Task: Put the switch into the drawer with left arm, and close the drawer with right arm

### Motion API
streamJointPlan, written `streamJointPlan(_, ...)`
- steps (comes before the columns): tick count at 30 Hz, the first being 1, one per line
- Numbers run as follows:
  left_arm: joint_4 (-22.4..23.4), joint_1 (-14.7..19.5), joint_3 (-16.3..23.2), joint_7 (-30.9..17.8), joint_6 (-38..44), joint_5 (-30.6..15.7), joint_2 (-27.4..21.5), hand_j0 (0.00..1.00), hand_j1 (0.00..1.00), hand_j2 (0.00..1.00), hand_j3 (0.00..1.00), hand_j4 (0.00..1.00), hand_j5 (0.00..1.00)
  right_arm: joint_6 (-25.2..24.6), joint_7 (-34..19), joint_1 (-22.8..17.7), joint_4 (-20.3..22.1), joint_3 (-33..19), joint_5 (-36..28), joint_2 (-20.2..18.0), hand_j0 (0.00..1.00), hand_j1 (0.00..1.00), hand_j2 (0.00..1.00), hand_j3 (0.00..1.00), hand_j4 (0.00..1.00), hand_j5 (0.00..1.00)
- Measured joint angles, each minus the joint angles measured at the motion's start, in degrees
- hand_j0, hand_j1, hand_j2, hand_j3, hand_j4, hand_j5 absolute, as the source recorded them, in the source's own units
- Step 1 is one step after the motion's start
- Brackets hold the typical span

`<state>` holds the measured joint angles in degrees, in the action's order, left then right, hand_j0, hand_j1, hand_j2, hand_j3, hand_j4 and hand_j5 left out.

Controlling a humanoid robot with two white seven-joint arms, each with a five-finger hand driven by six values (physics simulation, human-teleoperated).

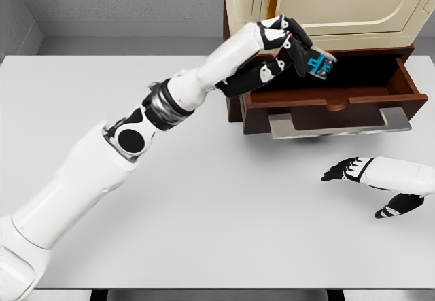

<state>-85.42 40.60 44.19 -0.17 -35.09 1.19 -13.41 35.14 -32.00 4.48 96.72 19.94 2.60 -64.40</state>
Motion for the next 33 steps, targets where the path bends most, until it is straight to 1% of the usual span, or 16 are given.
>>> streamJointPlan(6, 2.69, 0.53, 0.07, -0.03, 0.01, 1.36, 1.91, 0.3, 0.3, 0.3, 0.3, 0.3, 0.3, 0.0, -0.01, 0.0, -0.02, 0.01, 0.0, 0.03, 1.0, 1.0, 1.0, 1.0, 1.0, 1.0)
streamJointPlan(11, 4.32, 1.23, 0.01, -0.03, 0.0, 1.93, 2.42, 0.3, 0.3, 0.3, 0.3, 0.3, 0.3, 0.0, -0.02, 0.0, -0.03, 0.01, 0.0, -0.01, 1.0, 1.0, 1.0, 1.0, 1.0, 1.0)
streamJointPlan(15, 5.13, 1.23, -0.03, -0.01, 0.0, 2.2, 2.62, 0.3, 0.3, 0.3, 0.3, 0.3, 0.3, 0.0, -0.02, 0.0, -0.05, 0.01, 0.0, -0.02, 1.0, 1.0, 1.0, 1.0, 1.0, 1.0)
streamJointPlan(21, 7.07, 1.58, -0.04, -0.12, -0.01, 2.92, 4.26, 0.3, 0.3, 0.3, 0.3, 0.3, 0.3, 0.0, -0.07, 0.0, -0.06, 0.01, 0.0, -0.02, 1.0, 1.0, 1.0, 1.0, 1.0, 1.0)
streamJointPlan(24, 7.89, 1.58, -0.26, -0.22, -0.01, 3.99, 5.06, 0.3, 0.3, 0.3, 0.3, 0.3, 0.3, 0.0, -0.09, 0.0, -0.07, 0.01, 0.0, -0.02, 1.0, 1.0, 1.0, 1.0, 1.0, 1.0)
streamJointPlan(26, 8.25, 1.76, -0.44, -0.25, -0.01, 4.46, 5.39, 0.3, 0.3, 0.3, 0.3, 0.3, 0.3, 0.0, -0.09, 0.0, -0.11, 0.01, 0.0, -0.02, 1.0, 1.0, 1.0, 1.0, 1.0, 1.0)
streamJointPlan(28, 8.64, 2.73, -0.48, -0.26, -0.01, 4.69, 5.6, 0.3, 0.3, 0.3, 0.3, 0.3, 0.3, 0.0, -0.09, 0.0, -0.13, 0.01, 0.0, -0.02, 1.0, 1.0, 1.0, 1.0, 1.0, 1.0)
streamJointPlan(33, 9.86, 2.81, -0.49, -0.29, -0.05, 5.01, 6.15, 0.3, 0.3, 0.3, 0.3, 0.3, 0.3, 0.0, -0.1, 0.0, -0.15, 0.01, 0.0, -0.02, 1.0, 1.0, 1.0, 1.0, 1.0, 1.0)
